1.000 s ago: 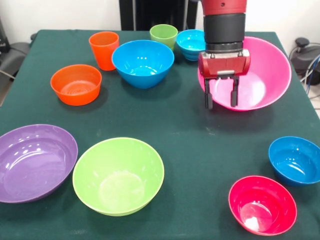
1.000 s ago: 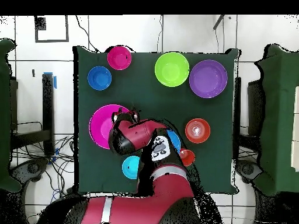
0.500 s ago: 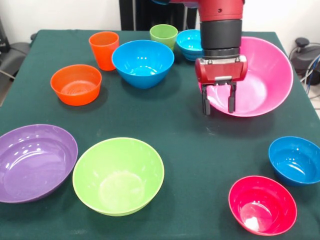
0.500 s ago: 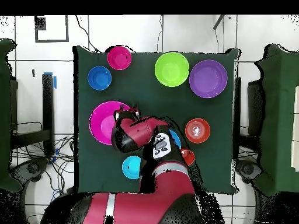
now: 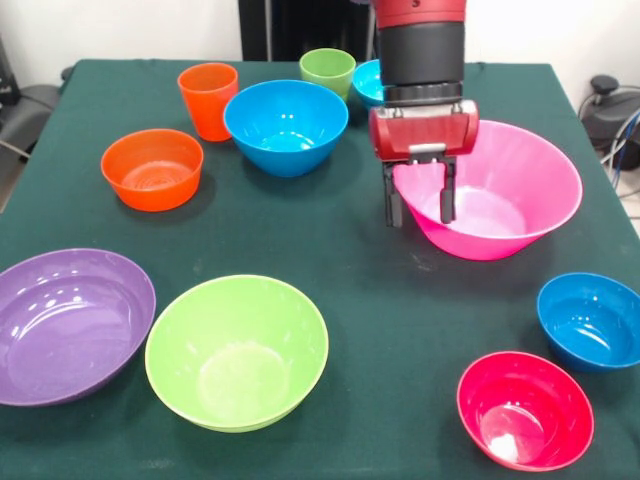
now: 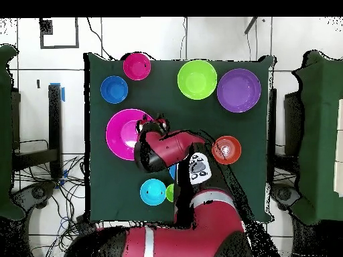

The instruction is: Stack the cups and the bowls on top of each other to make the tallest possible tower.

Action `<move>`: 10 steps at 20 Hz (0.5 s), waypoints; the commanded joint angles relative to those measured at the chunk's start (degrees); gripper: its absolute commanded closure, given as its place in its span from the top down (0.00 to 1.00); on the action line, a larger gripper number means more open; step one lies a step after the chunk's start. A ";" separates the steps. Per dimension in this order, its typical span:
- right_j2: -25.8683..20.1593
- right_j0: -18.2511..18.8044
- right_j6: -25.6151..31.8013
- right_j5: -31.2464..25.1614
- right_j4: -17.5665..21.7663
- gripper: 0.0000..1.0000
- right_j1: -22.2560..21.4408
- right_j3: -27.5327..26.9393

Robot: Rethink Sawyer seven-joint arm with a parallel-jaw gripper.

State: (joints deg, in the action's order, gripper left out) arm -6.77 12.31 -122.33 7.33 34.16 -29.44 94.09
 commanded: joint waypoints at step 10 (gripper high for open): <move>-12.15 5.79 3.31 -9.78 4.05 1.00 -6.38 6.99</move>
State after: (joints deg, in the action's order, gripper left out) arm -11.53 17.58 -122.33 6.33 34.22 -35.50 97.57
